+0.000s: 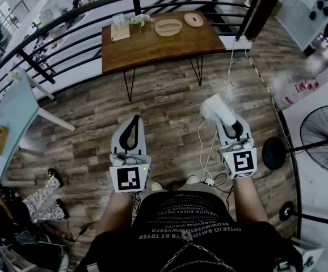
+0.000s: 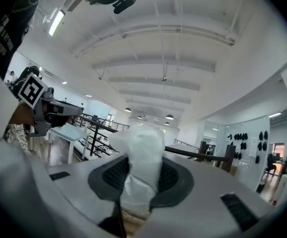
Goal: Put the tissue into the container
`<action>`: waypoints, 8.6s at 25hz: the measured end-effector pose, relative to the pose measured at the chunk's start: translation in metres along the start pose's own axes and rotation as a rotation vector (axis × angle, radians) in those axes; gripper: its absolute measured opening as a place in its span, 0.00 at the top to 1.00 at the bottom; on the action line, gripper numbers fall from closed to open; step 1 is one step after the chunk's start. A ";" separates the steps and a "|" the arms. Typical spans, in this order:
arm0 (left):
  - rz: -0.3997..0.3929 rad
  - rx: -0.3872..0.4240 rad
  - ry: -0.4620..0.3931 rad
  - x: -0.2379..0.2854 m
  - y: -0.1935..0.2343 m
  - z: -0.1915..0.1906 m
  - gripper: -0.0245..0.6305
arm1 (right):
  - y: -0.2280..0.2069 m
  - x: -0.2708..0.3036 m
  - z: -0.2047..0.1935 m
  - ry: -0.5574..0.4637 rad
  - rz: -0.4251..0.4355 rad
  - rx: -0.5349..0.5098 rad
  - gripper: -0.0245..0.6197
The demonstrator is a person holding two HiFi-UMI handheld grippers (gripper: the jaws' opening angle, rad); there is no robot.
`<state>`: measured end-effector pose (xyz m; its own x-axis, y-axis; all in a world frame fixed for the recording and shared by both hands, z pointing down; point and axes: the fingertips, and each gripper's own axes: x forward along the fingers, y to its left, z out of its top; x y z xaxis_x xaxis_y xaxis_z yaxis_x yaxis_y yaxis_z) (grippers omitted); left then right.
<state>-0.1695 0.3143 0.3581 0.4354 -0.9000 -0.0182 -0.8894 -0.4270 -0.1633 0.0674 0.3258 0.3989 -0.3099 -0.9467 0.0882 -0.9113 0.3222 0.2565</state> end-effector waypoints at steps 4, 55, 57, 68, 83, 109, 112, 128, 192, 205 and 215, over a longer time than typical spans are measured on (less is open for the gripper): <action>0.005 -0.062 -0.012 0.022 -0.029 0.010 0.92 | -0.035 -0.009 -0.003 -0.008 0.011 -0.009 0.79; 0.043 -0.147 0.032 0.217 0.072 -0.068 0.92 | -0.106 0.197 -0.038 0.043 0.087 0.096 0.79; 0.022 -0.127 0.022 0.221 0.082 -0.067 0.92 | -0.101 0.212 -0.031 0.029 0.086 0.099 0.79; -0.031 -0.127 0.022 0.240 0.098 -0.078 0.92 | -0.098 0.231 -0.027 0.036 0.049 0.133 0.79; -0.043 -0.066 0.095 0.309 0.099 -0.089 0.92 | -0.126 0.304 -0.037 0.016 0.101 0.034 0.79; 0.134 -0.070 0.088 0.495 0.092 -0.098 0.92 | -0.256 0.443 -0.078 0.046 0.245 0.068 0.79; 0.229 -0.091 0.090 0.509 0.091 -0.109 0.92 | -0.268 0.455 -0.088 0.049 0.277 0.075 0.78; 0.166 -0.111 0.103 0.540 0.064 -0.101 0.92 | -0.297 0.473 -0.107 0.042 0.349 0.123 0.78; 0.017 -0.085 0.342 0.730 0.252 -0.219 0.92 | -0.202 0.871 -0.390 0.889 0.582 0.124 0.56; 0.026 -0.085 0.245 0.715 0.216 -0.179 0.92 | -0.268 0.803 -0.302 0.564 0.419 0.198 0.51; 0.090 -0.125 0.145 0.671 0.188 -0.131 0.92 | -0.309 0.715 -0.149 0.156 0.286 0.088 0.94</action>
<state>-0.0623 -0.3813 0.4448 0.3366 -0.9344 0.1165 -0.9382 -0.3434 -0.0435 0.1681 -0.4504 0.5261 -0.5175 -0.8042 0.2924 -0.8155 0.5670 0.1161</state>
